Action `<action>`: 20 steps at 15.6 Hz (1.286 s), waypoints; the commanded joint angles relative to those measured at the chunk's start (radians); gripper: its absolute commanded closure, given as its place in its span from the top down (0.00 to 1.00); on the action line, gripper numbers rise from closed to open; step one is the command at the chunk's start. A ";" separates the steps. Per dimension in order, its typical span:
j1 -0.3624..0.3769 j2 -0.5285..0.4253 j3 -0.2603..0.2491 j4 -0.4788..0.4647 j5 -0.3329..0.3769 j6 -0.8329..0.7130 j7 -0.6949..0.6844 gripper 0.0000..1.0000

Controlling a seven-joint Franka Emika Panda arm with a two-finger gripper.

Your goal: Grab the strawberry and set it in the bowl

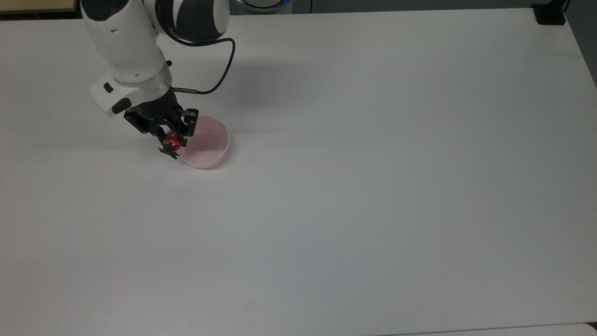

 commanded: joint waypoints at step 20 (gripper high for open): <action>0.065 -0.344 -0.003 0.146 -0.002 -0.656 0.226 1.00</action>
